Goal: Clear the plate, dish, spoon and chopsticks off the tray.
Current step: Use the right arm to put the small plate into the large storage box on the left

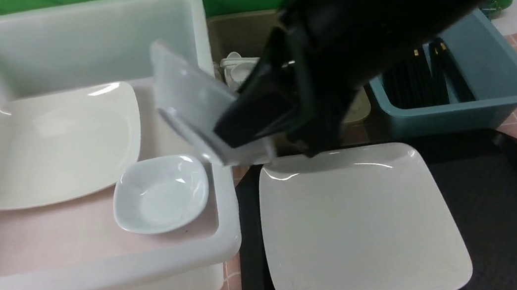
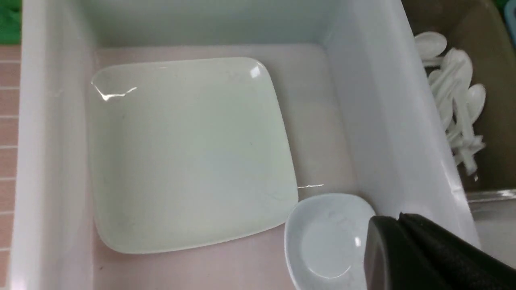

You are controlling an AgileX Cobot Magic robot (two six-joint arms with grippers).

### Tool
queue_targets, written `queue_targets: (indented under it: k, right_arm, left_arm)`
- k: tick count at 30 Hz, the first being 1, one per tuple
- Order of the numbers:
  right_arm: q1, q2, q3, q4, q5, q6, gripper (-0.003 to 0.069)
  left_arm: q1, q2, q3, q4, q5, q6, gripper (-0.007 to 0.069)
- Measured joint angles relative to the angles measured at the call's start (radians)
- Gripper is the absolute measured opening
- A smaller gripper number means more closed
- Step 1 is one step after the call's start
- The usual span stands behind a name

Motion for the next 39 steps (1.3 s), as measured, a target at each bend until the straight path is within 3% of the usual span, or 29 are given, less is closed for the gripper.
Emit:
queue_targets:
  k: [2, 7, 15, 23, 33, 39]
  right_arm:
    - [0.041, 0.108, -0.086, 0.001, -0.03, -0.072, 0.0083]
    - [0.105, 0.323, -0.259, -0.094, -0.098, -0.195, 0.0083]
    - [0.143, 0.553, -0.374, -0.42, -0.181, -0.225, 0.0083]
    - [0.144, 0.616, -0.375, -0.487, -0.255, -0.224, 0.0109]
    - [0.144, 0.614, -0.376, -0.488, -0.271, -0.157, 0.0389]
    - [0.145, 0.555, -0.376, -0.501, -0.192, -0.091, 0.0434]
  left_arm:
    - [0.08, 0.0, 0.024, -0.066, 0.0, 0.022, 0.0005]
    - [0.139, 0.0, 0.07, -0.098, -0.001, 0.068, 0.0005]
    - [0.14, 0.0, 0.122, -0.108, 0.002, 0.11, 0.0005]
    - [0.14, 0.0, 0.122, -0.119, 0.002, 0.124, 0.0005]
    - [0.14, 0.0, 0.122, -0.119, -0.009, 0.141, 0.0005]
    - [0.14, 0.0, 0.122, -0.122, -0.013, 0.145, 0.0005]
